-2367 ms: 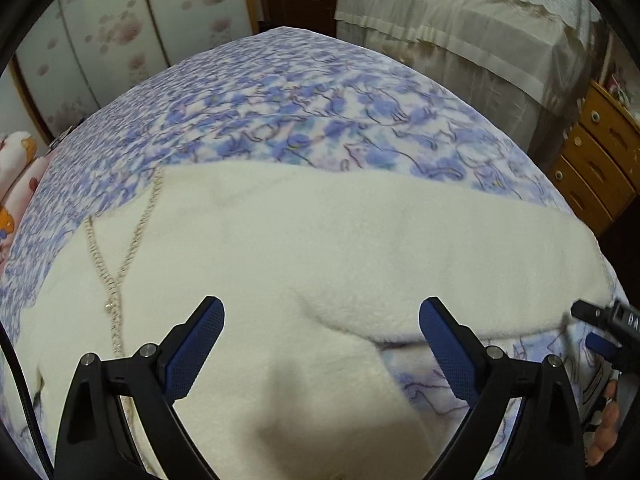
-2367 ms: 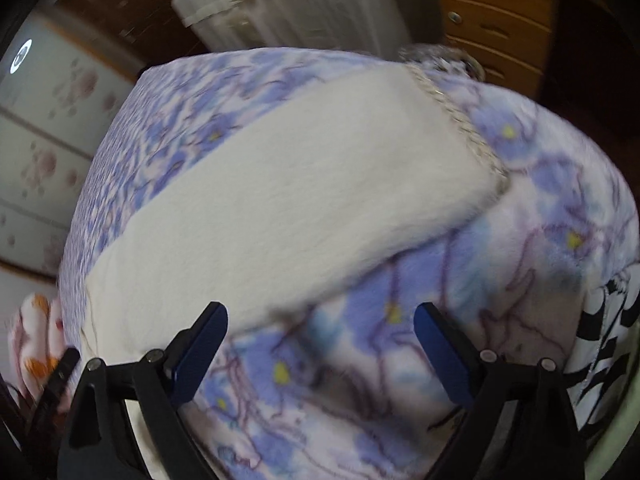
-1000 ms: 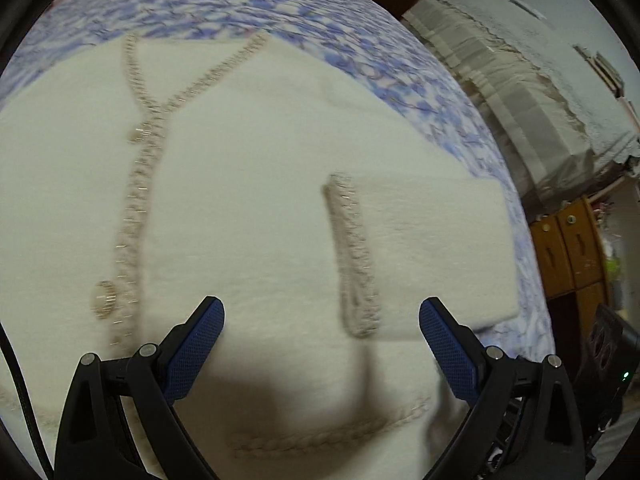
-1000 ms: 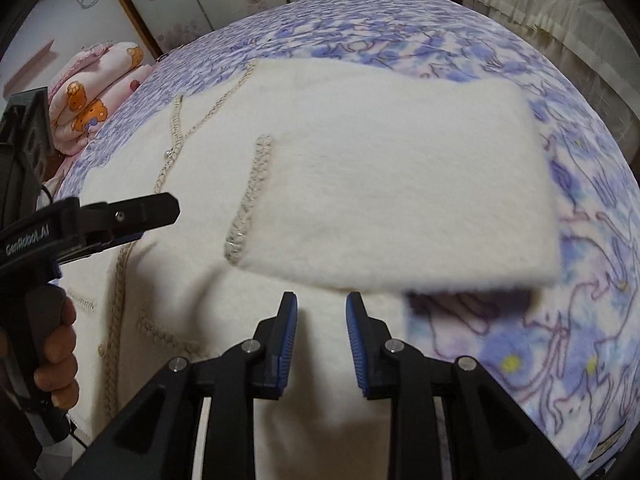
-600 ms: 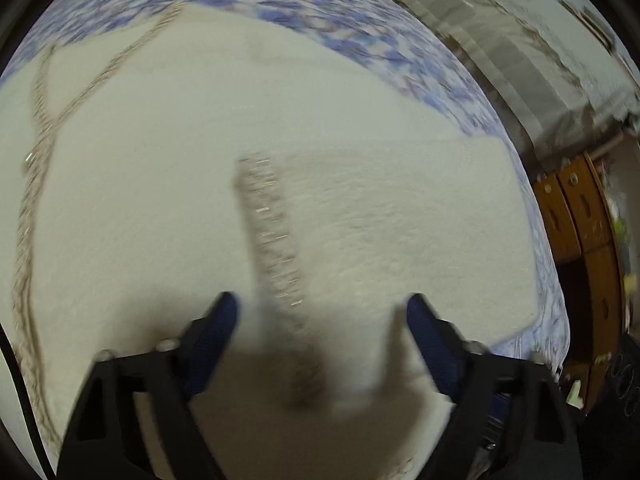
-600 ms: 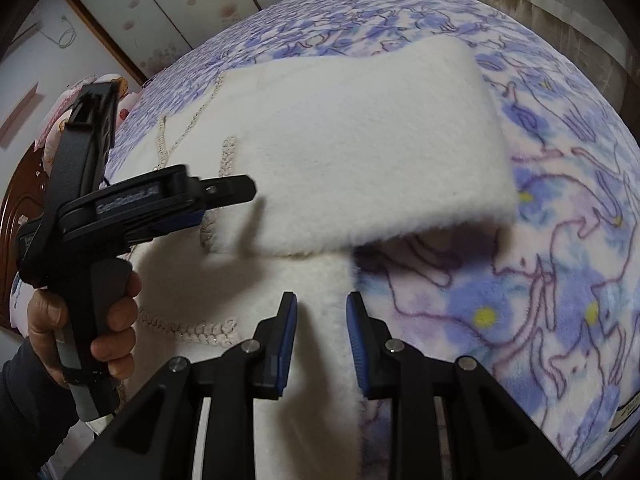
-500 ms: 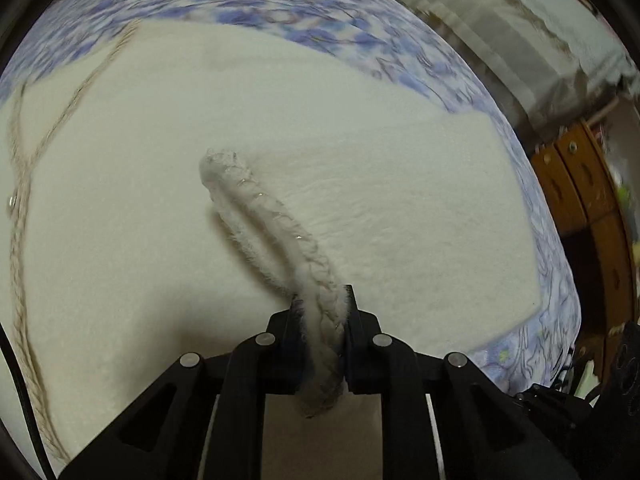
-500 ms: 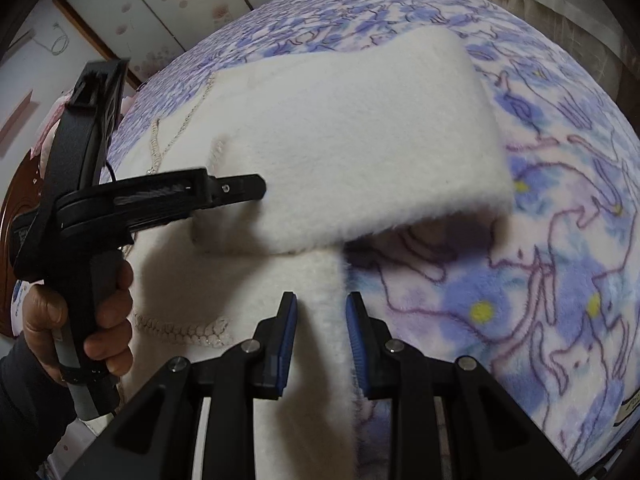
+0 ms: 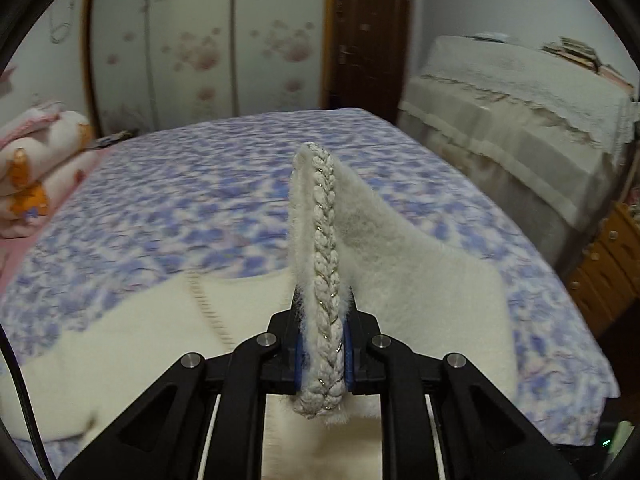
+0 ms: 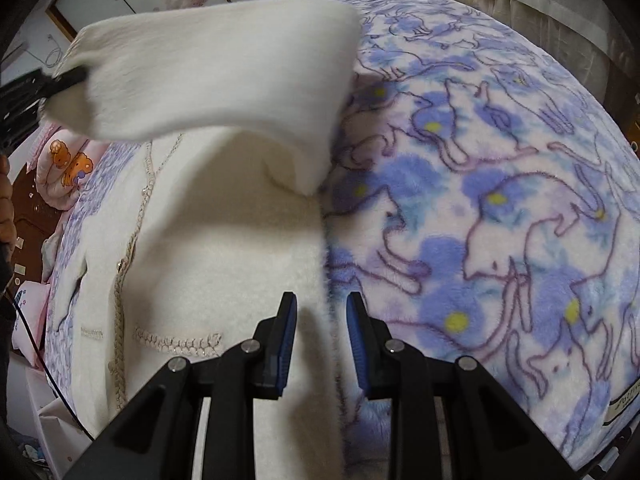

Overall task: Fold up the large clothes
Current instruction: 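Lay the braided cuff onto the cardigan body with the left gripper and open it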

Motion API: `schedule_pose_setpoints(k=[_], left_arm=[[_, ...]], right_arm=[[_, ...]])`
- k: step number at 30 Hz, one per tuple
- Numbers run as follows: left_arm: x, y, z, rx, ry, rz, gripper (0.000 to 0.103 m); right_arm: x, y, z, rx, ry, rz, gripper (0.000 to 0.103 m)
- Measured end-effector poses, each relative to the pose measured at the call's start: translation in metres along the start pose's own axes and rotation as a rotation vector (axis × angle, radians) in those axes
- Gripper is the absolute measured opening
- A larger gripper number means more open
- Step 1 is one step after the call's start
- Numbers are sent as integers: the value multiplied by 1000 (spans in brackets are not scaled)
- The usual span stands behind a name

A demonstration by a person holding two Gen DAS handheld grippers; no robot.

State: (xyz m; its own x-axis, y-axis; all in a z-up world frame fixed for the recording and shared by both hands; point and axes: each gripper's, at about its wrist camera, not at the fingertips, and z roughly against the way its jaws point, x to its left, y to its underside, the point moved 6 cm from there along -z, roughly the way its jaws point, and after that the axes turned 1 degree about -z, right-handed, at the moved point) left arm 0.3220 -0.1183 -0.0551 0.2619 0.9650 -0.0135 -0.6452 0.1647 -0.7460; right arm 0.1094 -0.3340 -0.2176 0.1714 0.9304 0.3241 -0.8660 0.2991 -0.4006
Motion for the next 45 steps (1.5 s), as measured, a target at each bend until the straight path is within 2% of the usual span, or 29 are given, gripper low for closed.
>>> schedule_pose_setpoints(k=[3,6,7,9,10,11,14,18,22,25,27,29,30,31,32,34,36,39,40,42,44,45], left_arm=[[46,32,-14,85,-58,38,13],[77,90,-42,252,-80,89,19],[86,114,-53,324,-63,118,28],[98,144,-66,401,-58,154,43],[106,152,-68,405,-85,159,55],[110,157,-69,403,-90,169,61],[124,156,-77,402,-42,255,64],[141,146,-106,403,-33,312,64],[155,142,-135,428,-32,333,64],[154,135,-147,417,-12,308,64],[145,127,-149,403,22,281,49],[139,120,-152,409,-2,239,13],[137,115,-153,403,-5,224,14],[136,108,-151,379,-3,219,13],[135,99,-148,347,3,222,13],[135,84,-142,294,27,241,13],[137,81,-146,288,18,255,14],[141,109,-171,414,-42,235,21],[145,115,-171,418,-47,245,28],[153,119,-161,404,-17,301,34],[160,124,-150,414,8,340,58],[163,126,-143,409,7,344,62]], right_arm=[[2,1,-4,19,6,21,26],[7,-1,-9,30,26,45,26],[8,-4,-10,29,30,50,27],[11,-12,-11,16,45,62,37],[13,-17,-11,6,48,65,39],[14,-21,-11,1,47,67,42],[23,-47,-14,-10,37,78,44],[32,-86,-28,-39,58,112,44],[30,-131,-57,-44,98,115,44],[21,-158,-79,-37,123,91,44],[14,-171,-99,4,103,47,44],[12,-174,-111,36,62,7,44],[10,-177,-117,48,38,-9,41],[12,-181,-116,32,41,6,32],[14,-186,-112,3,59,32,17],[16,-193,-97,-69,50,35,15],[12,-192,-99,-86,59,18,15],[7,-182,-115,-39,117,24,20],[7,-183,-112,-40,102,7,23],[4,-182,-100,-23,79,-53,27],[3,-177,-84,-19,54,-56,28],[3,-173,-77,-17,47,-44,30]])
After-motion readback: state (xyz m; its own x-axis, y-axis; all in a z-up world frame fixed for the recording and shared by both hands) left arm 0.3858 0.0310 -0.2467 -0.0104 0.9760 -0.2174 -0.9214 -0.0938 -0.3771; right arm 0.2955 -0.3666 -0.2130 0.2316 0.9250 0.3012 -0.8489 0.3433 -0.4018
